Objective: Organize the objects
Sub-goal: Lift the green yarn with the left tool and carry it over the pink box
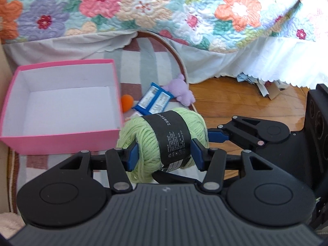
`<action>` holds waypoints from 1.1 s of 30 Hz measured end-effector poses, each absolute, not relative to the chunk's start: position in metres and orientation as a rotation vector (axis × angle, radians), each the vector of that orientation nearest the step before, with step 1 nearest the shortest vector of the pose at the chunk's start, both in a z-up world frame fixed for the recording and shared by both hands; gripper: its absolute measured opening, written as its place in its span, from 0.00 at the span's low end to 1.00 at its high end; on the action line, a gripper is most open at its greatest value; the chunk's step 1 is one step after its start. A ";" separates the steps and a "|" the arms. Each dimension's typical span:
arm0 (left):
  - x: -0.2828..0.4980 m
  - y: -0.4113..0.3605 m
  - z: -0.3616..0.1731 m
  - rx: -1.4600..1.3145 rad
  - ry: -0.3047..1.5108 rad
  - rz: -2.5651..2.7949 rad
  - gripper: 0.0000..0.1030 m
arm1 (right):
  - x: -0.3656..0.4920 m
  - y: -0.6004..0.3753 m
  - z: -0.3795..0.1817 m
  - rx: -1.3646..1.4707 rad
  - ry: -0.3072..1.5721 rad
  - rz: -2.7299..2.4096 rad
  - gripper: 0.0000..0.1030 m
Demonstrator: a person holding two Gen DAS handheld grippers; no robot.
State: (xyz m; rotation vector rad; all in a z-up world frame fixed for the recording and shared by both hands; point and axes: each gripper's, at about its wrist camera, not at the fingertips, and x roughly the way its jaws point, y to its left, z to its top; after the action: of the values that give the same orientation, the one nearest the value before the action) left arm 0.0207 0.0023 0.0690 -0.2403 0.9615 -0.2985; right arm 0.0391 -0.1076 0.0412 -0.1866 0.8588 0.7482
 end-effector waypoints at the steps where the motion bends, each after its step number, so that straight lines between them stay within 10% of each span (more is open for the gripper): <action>1: 0.021 0.007 0.071 -0.239 0.957 -0.287 0.48 | 0.039 -0.102 0.044 -0.198 0.856 0.759 0.75; 33: 0.109 0.156 0.088 -0.320 0.838 -0.136 0.50 | 0.144 0.024 0.064 -0.183 0.850 0.845 0.55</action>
State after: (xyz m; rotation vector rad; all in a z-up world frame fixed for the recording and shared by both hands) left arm 0.1088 0.1558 0.0884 -0.3197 0.8381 -0.1361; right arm 0.1440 0.0237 0.0637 -0.1825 0.8497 0.8453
